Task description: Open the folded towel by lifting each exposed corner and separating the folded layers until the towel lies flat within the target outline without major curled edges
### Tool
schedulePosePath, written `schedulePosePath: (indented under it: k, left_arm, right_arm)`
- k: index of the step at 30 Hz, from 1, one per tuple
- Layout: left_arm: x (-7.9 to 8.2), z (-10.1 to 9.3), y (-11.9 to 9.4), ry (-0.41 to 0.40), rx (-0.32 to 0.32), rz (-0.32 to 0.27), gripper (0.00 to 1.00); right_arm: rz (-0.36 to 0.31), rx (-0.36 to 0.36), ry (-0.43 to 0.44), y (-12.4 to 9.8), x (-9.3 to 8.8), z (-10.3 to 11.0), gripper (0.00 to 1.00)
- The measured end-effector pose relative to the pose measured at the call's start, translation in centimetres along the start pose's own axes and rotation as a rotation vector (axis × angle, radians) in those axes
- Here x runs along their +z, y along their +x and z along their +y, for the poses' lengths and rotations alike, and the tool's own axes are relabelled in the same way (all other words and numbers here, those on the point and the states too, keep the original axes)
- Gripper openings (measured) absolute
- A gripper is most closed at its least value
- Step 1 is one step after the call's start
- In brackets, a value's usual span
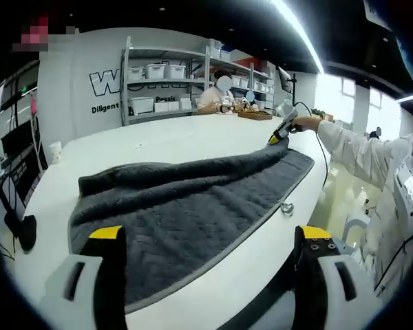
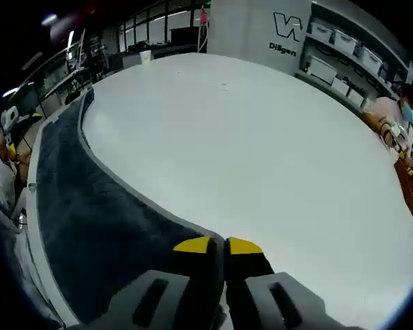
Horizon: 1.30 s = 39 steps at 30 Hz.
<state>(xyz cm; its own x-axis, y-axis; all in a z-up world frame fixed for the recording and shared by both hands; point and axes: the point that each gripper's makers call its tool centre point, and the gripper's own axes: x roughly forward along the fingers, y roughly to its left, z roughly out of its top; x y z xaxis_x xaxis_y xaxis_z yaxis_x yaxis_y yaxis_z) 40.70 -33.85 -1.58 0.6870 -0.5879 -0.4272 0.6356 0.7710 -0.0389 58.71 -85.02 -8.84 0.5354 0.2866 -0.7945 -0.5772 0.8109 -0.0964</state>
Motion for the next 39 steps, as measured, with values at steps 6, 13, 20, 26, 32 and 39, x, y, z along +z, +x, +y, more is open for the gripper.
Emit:
schedulePosePath:
  k: [6, 13, 20, 26, 32, 39]
  left_arm:
    - [0.0, -0.5, -0.2, -0.001, -0.009, -0.005, 0.99]
    - [-0.1, -1.0, -0.3, -0.011, -0.018, -0.01, 0.99]
    - [-0.3, -0.6, -0.3, -0.023, -0.005, -0.009, 0.99]
    - [-0.7, -0.6, 0.0, -0.034, -0.006, -0.005, 0.99]
    - [-0.9, -1.1, 0.2, -0.039, -0.017, -0.004, 0.99]
    - [-1.2, -1.2, 0.2, -0.052, -0.019, -0.005, 0.99]
  right_arm:
    - [-0.023, 0.004, -0.011, -0.8, 0.5, 0.5, 0.0]
    - [-0.174, -0.154, 0.002, -2.1, 4.3, -2.9, 0.0]
    - [-0.267, -0.292, 0.045, -2.1, 7.4, -6.3, 0.0]
    - [-0.265, -0.372, 0.054, -0.1, 8.6, -8.4, 0.0]
    - [-0.22, -0.409, 0.048, 2.5, 8.0, -9.6, 0.0]
    - [-0.177, -0.436, 0.077, 4.6, 5.7, -10.5, 0.0]
